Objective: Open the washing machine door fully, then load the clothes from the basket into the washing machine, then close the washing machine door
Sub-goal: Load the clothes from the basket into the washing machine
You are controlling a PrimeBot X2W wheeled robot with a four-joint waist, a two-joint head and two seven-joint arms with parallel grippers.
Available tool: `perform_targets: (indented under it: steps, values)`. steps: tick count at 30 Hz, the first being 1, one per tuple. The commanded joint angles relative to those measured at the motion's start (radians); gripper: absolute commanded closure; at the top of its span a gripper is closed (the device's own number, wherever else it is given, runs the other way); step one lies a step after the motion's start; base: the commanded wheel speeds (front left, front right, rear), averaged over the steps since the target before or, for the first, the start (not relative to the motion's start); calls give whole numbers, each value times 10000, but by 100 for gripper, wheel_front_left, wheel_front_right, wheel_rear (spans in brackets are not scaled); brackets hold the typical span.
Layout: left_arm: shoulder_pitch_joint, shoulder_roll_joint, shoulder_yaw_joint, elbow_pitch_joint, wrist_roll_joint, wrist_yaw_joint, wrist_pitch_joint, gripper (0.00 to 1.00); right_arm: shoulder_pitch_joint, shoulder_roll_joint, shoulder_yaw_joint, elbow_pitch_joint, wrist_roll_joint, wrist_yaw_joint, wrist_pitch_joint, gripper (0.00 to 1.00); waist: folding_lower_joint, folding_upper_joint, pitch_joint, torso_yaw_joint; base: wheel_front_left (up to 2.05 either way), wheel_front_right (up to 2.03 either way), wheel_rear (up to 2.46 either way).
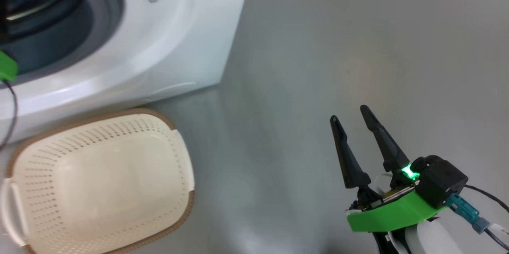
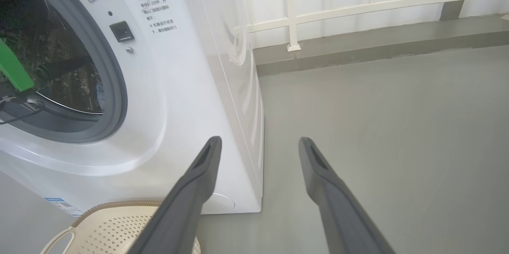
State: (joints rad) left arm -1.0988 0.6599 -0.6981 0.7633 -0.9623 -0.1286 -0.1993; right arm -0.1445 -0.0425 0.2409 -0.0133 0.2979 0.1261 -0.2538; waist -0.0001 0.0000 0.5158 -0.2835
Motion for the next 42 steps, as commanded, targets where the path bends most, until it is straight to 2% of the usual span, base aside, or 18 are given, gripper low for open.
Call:
perform_targets:
  steps: [1,12,24,36,42]
  values:
    - [129,384,274,-147,-106,-21,-180,0,-105,-77,88,-98,-104,46,-80,0,1,0,-585,513,0,0,0]
    - [1669,-126,559,-566,-76,-1,-612,0,-335,-77,-277,728,-194,46,-80,0,1,0,-1934,1293,0,0,0]
    - [4551,-665,2369,-2127,988,289,-623,0,-174,-77,-765,1431,-256,46,-80,0,1,0,-3322,1848,0,0,0]
    - [7420,-1029,4156,-3539,1694,539,-624,0,11,-77,-918,1776,-427,46,-80,0,1,0,-4089,2243,0,0,0]
    - [8442,-1346,4643,-4090,1900,460,-624,0,68,-77,-959,1921,-489,46,-80,0,1,0,-4445,2377,0,0,0]
